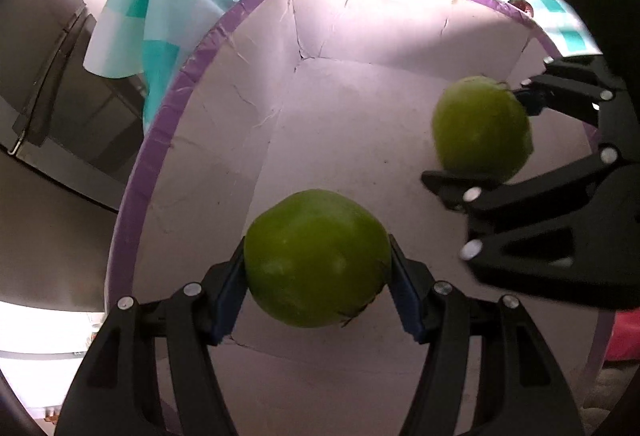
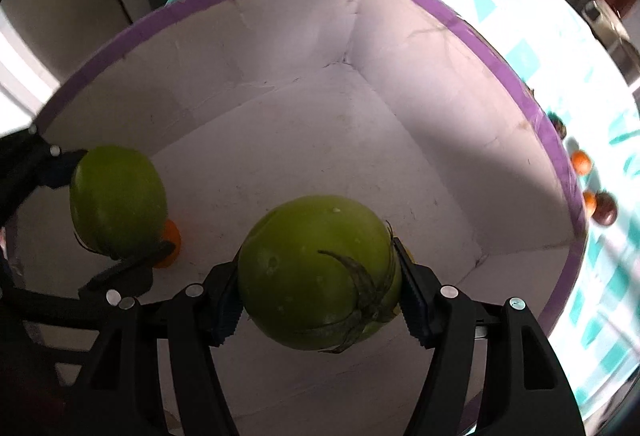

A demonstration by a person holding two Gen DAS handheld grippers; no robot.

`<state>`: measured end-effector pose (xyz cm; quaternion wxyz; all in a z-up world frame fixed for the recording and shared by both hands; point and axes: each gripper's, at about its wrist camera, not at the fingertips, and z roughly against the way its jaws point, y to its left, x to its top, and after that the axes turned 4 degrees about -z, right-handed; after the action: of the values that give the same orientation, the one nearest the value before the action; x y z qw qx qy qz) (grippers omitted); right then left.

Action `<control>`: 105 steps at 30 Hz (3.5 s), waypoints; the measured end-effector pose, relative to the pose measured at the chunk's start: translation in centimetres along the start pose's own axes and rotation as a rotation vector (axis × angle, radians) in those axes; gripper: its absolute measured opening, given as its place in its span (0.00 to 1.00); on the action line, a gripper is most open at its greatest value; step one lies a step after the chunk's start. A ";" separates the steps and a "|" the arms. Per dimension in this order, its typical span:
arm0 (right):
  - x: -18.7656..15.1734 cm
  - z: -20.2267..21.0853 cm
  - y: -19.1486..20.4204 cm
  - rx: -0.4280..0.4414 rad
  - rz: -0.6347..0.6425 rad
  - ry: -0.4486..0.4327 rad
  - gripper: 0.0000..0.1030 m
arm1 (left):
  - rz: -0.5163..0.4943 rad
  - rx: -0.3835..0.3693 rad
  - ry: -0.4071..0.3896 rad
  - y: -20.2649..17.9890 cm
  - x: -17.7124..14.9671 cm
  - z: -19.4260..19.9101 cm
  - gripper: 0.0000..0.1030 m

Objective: Organize fruits
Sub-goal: 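Carry both green fruits into the white box and release them, then withdraw both tools from the box back over the table, then grasp the red-brown apple with the right tool while the left grasps a tangerine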

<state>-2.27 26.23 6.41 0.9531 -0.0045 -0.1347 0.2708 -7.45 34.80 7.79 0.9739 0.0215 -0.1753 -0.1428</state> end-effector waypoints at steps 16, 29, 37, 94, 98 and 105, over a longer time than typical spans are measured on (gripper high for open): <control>1.9 -0.4 0.1 0.031 0.012 0.012 0.75 | 0.154 -0.021 0.067 1.8 0.1 -2.1 0.65; -2.2 9.4 -7.0 0.265 -0.080 -0.371 0.80 | 0.321 0.153 -0.222 -0.4 -0.3 5.2 0.90; -9.5 16.5 -19.7 0.266 -0.115 -0.585 0.85 | 0.412 0.311 -0.442 -12.4 4.1 14.4 0.98; -2.3 -11.5 -52.6 0.064 -0.762 -0.106 0.53 | 0.095 -0.167 -0.160 -31.0 32.3 -16.1 0.98; -3.1 -9.9 -53.0 0.069 -0.735 -0.152 0.52 | 0.052 -0.145 -0.182 -32.1 34.3 -17.4 0.98; -6.9 -5.2 -53.7 0.045 -0.793 -0.226 0.52 | -0.006 -0.131 -0.197 -33.5 36.7 -19.9 0.84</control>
<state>21.07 -22.86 4.00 0.9627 0.0982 -0.2240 -0.1157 23.36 -7.91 -1.63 0.9508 -0.0558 -0.2601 -0.1585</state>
